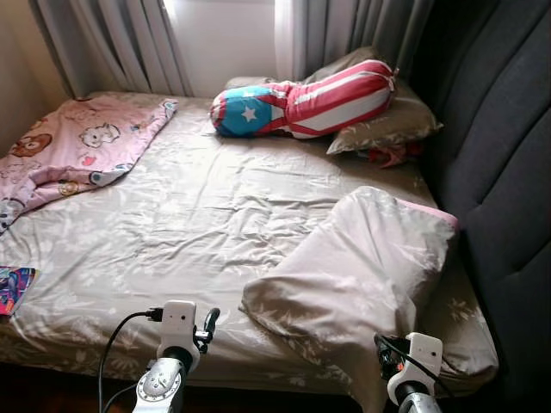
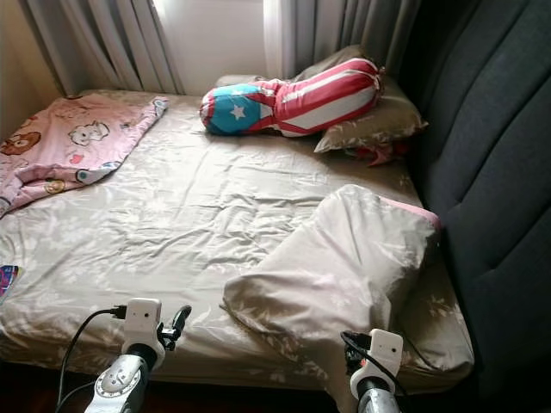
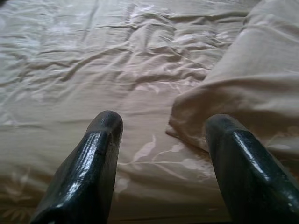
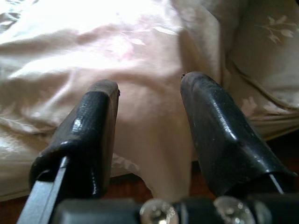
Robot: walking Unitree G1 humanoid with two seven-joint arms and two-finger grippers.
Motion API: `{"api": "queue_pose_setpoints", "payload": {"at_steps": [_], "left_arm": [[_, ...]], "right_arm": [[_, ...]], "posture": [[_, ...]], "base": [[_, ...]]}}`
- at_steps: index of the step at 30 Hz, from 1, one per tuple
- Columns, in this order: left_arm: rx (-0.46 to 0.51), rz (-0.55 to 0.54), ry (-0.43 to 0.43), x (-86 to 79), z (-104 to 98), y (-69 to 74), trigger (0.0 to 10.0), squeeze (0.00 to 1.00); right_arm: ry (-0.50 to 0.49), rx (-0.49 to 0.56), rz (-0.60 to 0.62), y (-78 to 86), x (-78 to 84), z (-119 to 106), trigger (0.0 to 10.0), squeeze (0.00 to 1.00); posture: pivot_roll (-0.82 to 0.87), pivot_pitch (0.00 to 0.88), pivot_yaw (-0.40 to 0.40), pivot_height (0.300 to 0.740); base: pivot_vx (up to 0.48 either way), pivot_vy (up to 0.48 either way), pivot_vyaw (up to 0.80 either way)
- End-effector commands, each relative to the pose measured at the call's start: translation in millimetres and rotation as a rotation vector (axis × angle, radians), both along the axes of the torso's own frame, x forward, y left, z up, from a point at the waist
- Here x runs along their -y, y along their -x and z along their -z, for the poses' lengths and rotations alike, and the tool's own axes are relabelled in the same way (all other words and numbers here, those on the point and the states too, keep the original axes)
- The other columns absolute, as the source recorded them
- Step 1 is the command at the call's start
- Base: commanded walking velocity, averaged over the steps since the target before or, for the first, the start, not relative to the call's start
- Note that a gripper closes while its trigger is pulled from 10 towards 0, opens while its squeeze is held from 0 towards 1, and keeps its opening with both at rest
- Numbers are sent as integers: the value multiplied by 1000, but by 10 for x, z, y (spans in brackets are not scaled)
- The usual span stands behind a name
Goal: Clean up the room
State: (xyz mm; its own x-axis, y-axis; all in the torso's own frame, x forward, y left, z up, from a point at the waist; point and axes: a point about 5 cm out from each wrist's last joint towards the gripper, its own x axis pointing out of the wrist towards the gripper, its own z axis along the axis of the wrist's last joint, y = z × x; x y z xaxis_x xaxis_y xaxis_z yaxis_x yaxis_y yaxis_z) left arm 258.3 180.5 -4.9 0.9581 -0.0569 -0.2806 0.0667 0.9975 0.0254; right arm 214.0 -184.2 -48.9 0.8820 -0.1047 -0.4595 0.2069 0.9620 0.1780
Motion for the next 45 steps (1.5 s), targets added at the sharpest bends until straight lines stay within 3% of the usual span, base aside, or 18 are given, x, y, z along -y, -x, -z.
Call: {"api": "queue_pose_setpoints", "payload": {"at_steps": [1, 23, 34, 35, 36, 37, 42, 43, 45], "left_arm": [[-2, 7, -13, 4, -15, -16, 10000, 0], [0, 23, -15, 5, -14, 20, 10000, 0], [-2, 31, -11, 30, -7, 26, 10000, 0], [-3, 32, -10, 31, -3, 33, 10000, 0], [-4, 32, -9, 31, -1, 36, 10000, 0], [-6, 32, -10, 29, 5, 43, 10000, 0], [-4, 31, -9, 29, 2, 50, 10000, 0], [-3, 31, -9, 29, 2, 51, 10000, 0], [-2, 30, -9, 31, -2, 51, 10000, 0]], "right_arm": [[-4, -12, 6, 1, 20, 8, 10000, 0], [-12, -44, -19, 90, 15, 73, 10000, 0], [-16, -73, -18, 114, 5, 106, 10000, 0], [-16, -83, -15, 131, 16, 119, 10000, 596], [-15, -88, -13, 138, 20, 125, 10000, 596], [-14, -99, -10, 154, 29, 137, 10000, 725], [-15, -119, -7, 186, 49, 160, 10000, 733], [-15, -123, -6, 195, 55, 165, 10000, 804], [-15, -132, -2, 213, 71, 176, 10000, 831]], "posture": [[-102, 0, -10, 723], [-100, 0, -3, 723], [-97, 0, -7, 723], [-97, 0, -7, 723], [-97, 0, -7, 723], [-97, 0, -7, 723], [-95, 0, -9, 723], [-95, 0, -9, 723], [-94, 0, -9, 723]], "base": [[0, 0, 0], [294, 0, 126], [0, 0, 0], [0, 0, 0], [0, 0, 0], [0, 0, 0], [0, 0, 0], [0, 0, 0], [0, 0, 0]]}}
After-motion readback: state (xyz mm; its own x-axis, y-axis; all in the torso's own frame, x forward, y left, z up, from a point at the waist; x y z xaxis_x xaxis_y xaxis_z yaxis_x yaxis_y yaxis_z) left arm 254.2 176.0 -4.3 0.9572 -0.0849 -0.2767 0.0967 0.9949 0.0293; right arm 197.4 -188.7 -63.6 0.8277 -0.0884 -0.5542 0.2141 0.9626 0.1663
